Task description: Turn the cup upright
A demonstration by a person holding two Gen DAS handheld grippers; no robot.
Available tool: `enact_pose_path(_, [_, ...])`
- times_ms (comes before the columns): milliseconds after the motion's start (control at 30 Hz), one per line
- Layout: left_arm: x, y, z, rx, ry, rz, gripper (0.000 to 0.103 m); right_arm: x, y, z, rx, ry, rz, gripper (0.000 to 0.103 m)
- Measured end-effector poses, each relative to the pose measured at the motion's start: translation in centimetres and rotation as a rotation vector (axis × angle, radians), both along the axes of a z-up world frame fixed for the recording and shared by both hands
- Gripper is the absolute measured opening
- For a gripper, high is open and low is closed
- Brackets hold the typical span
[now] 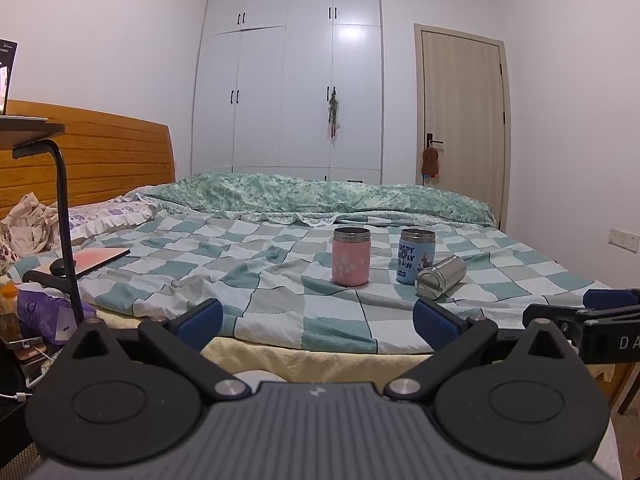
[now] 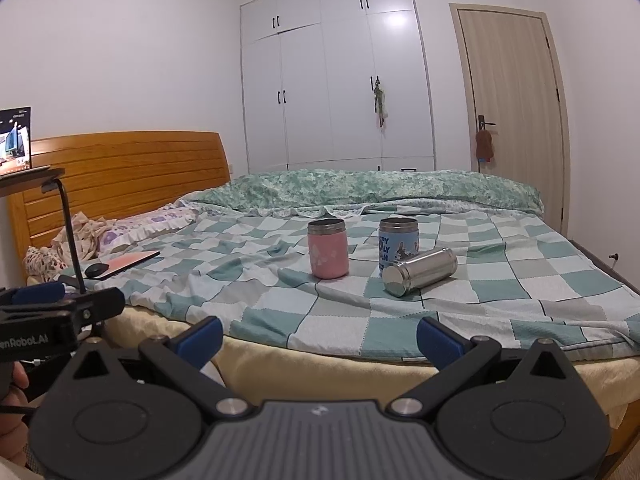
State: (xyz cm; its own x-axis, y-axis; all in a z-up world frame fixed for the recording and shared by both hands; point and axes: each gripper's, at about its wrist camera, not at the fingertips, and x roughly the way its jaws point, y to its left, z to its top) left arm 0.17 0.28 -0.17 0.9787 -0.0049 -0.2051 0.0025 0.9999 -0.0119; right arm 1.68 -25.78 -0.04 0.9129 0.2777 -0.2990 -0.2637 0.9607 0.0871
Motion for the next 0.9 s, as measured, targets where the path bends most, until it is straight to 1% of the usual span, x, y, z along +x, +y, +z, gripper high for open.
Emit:
enact_pose_path(767, [0.44, 0.07, 0.15, -0.008, 0.019, 0.011, 0.103, 0.12, 0.03, 0.04, 0.002, -0.002, -0.002, 0.103])
enact_pose_path(900, [0.83, 0.09, -0.06, -0.007, 0.041, 0.005, 0.103, 0.42, -0.13, -0.1, 0.007, 0.011, 0.006, 0.103])
